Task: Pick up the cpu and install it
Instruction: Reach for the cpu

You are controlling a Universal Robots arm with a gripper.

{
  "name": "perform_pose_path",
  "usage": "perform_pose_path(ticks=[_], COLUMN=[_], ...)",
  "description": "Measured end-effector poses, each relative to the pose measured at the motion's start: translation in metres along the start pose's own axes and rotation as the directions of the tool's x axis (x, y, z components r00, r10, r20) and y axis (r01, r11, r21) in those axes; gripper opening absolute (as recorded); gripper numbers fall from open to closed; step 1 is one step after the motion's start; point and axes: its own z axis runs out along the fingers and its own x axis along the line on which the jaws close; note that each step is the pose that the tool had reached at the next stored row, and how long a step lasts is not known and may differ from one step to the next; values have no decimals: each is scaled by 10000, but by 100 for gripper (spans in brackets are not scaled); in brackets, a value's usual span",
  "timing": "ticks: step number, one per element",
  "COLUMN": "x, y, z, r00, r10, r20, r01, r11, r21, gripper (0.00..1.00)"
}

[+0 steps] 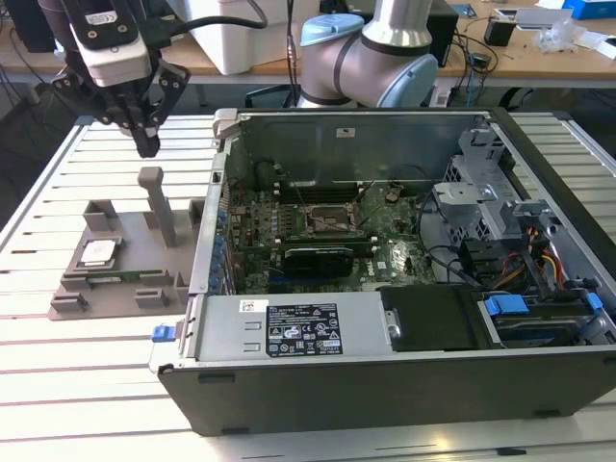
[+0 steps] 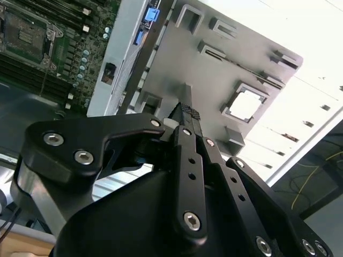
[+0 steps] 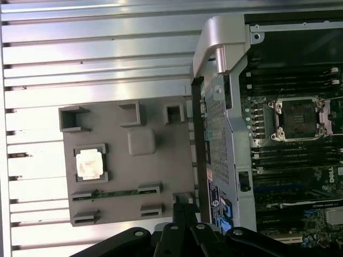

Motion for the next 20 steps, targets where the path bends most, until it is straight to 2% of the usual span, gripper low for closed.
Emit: perform_pose_path(ticks=[6,11,18,20], x=[72,197,315,388], y=[-6,-15,-23,-29], z=[-2,-5,-8,-10], r00=[10000,10000,10000,10000], r10=[1,0,1,0], r20=[0,0,0,1], r01=[-1,0,-1,0], r11=[10000,10000,10000,10000], r21=[0,0,0,0], gripper=[11,11,11,11])
